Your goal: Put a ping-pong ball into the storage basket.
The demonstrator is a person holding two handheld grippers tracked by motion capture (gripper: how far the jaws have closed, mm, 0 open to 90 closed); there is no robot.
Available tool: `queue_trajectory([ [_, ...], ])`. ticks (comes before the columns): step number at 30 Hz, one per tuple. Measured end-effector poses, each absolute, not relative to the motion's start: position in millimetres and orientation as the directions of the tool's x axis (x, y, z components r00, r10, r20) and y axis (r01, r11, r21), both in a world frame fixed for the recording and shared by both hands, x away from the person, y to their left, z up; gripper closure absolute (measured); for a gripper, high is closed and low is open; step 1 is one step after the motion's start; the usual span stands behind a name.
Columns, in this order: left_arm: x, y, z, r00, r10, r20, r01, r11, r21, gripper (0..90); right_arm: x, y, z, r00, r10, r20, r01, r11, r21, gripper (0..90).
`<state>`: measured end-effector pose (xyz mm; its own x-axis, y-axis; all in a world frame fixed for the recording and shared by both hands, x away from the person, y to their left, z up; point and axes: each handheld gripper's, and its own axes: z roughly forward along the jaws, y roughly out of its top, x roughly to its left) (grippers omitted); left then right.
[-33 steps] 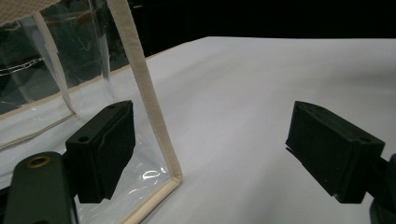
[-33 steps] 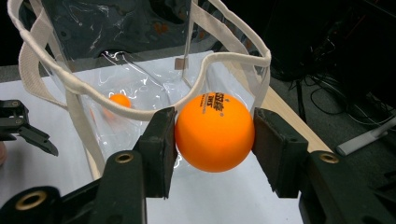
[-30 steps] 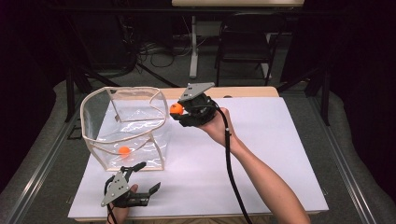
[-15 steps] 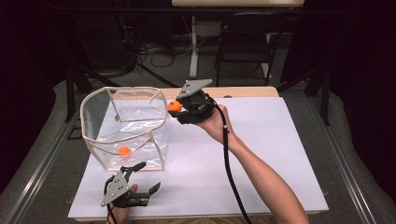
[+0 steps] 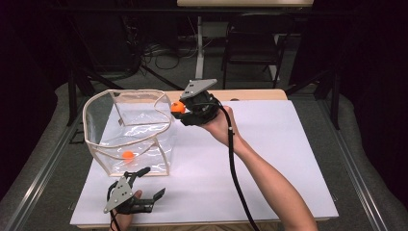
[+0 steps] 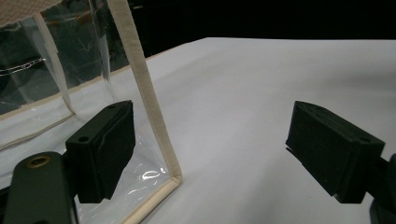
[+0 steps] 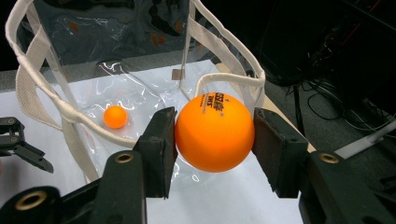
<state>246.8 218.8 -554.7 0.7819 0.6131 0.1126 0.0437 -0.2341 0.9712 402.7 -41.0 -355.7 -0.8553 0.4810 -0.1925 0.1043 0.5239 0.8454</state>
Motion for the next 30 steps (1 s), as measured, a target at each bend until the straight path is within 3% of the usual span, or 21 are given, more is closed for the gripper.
queue_trajectory([
  [30,247,219,-555,0.782,0.613,0.112,0.044,-0.233,0.971,15.5,405,-23,-349,-0.863,0.464,-0.200,0.078,0.512,0.855,50.8],
])
